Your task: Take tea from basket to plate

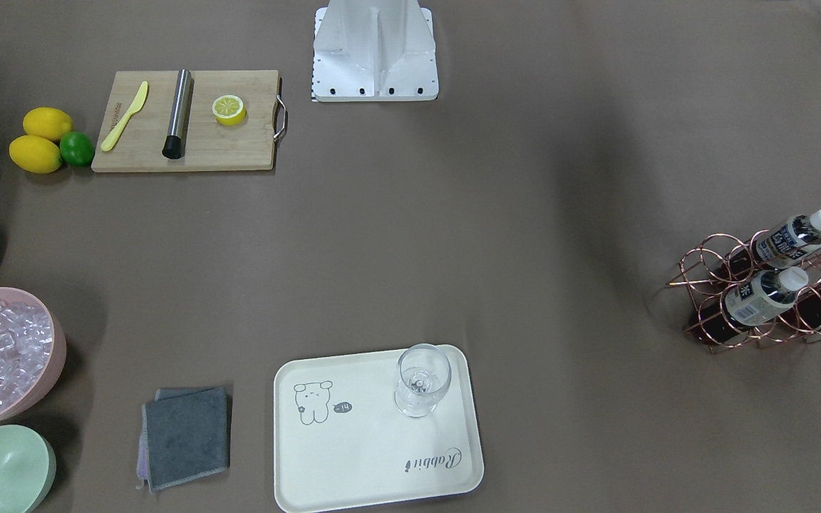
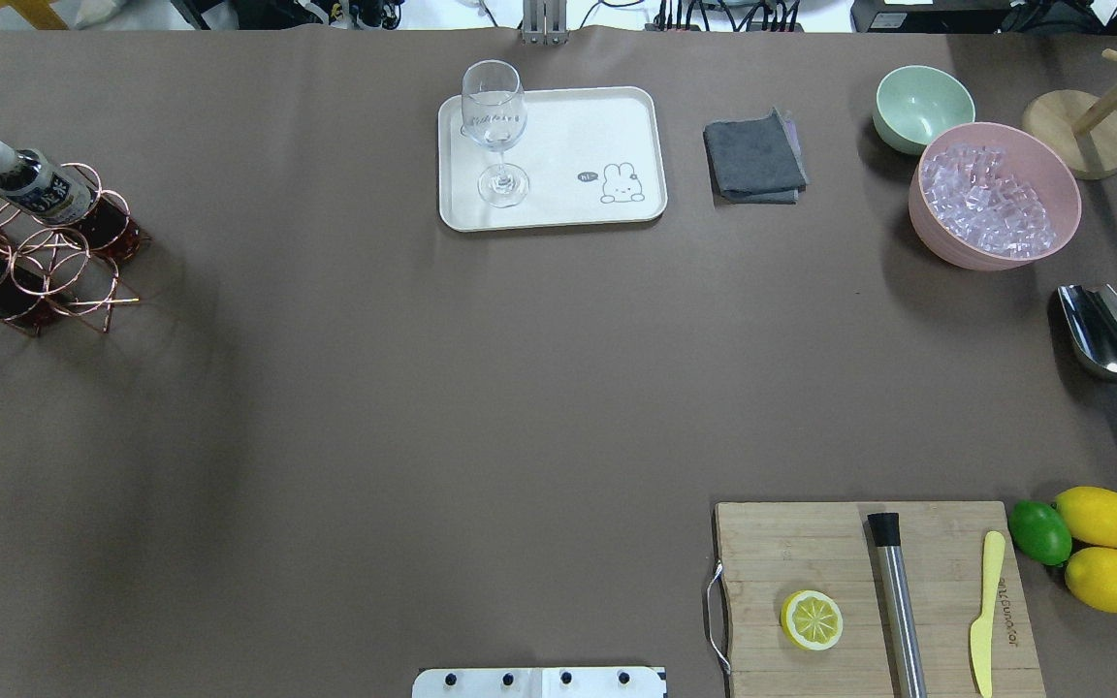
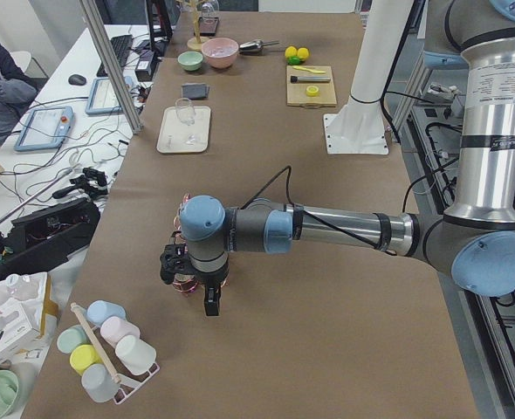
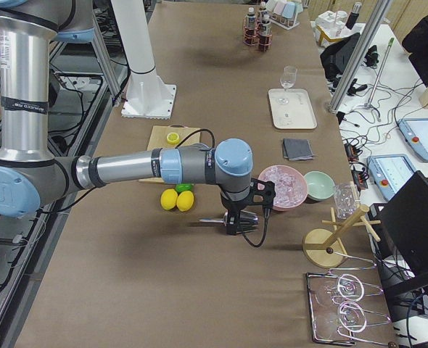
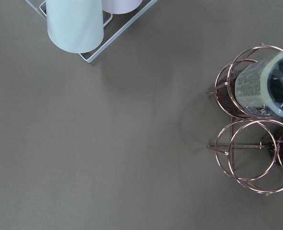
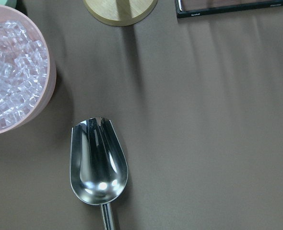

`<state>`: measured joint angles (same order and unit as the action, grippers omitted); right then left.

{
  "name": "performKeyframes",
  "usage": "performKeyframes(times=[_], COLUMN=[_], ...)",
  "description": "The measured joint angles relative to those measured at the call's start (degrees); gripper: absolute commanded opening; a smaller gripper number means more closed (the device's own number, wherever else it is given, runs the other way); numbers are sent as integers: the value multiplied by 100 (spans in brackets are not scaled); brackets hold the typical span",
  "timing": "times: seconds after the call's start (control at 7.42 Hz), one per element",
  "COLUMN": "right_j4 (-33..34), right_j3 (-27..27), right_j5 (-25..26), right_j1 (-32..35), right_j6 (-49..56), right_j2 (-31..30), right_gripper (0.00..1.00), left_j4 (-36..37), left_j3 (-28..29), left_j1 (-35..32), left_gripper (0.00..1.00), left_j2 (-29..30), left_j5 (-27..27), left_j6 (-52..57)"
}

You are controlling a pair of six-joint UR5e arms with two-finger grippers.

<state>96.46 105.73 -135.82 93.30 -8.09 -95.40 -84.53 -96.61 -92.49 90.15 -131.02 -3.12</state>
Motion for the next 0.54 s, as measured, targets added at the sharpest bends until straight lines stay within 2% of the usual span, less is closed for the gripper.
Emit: performKeyframes(times=[0.27,0.54], right_j4=[31,15], right_j3=[5,30], right_j5=[-184,-288], right_j1=[-5,-5], right_j6=[36,52], right_j2=[-11,-12], right_gripper=[100,100], left_j4=[694,973], left_j3=[-68,-101], left_j1=[-224,-397], left_gripper=[98,98], left_j2=[186,352], left_j5=[35,221], left_j6=[-7,-1])
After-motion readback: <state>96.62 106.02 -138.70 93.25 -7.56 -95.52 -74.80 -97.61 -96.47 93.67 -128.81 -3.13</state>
